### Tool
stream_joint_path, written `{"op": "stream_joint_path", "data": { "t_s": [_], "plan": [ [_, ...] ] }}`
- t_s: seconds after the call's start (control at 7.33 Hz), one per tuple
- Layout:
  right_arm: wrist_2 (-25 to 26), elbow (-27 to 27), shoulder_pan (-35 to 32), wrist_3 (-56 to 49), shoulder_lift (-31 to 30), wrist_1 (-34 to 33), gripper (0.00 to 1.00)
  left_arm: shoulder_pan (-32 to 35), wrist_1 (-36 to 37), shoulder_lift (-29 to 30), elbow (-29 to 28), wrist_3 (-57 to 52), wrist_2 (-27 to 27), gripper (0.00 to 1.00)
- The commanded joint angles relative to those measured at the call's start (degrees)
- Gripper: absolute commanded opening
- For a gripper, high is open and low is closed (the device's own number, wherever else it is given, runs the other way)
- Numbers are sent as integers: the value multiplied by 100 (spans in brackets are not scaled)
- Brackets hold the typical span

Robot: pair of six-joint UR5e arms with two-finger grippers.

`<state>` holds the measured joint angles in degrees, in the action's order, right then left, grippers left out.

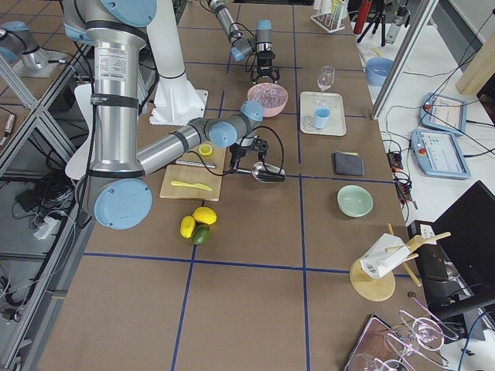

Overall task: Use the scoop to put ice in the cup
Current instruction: 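Lower the scoop onto the table and open the right gripper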

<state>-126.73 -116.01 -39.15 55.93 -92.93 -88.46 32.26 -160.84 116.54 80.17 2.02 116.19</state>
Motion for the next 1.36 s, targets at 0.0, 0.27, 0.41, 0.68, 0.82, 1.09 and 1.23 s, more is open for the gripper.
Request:
{"op": "stream_joint_path", "data": {
  "t_s": [0.0, 0.27, 0.41, 0.68, 0.82, 1.09, 1.23],
  "plan": [
    [149, 88, 319, 278, 29, 216, 0, 0, 0, 0, -1, -9, 0, 100],
    [253, 140, 390, 269, 47, 224, 0, 0, 0, 0, -10, -9, 0, 100],
    [263, 149, 399, 269, 47, 224, 0, 0, 0, 0, -10, -9, 0, 100],
    [281, 167, 452, 269, 47, 216, 0, 0, 0, 0, -10, -9, 0, 100],
    [324, 236, 487, 269, 65, 224, 0, 0, 9, 0, -10, -9, 0, 100],
    [412, 325, 487, 400, 214, 224, 99, 0, 0, 0, -10, -9, 0, 100],
    [508, 325, 505, 566, 232, 224, 100, 0, 0, 0, -10, -9, 0, 100]
  ]
}}
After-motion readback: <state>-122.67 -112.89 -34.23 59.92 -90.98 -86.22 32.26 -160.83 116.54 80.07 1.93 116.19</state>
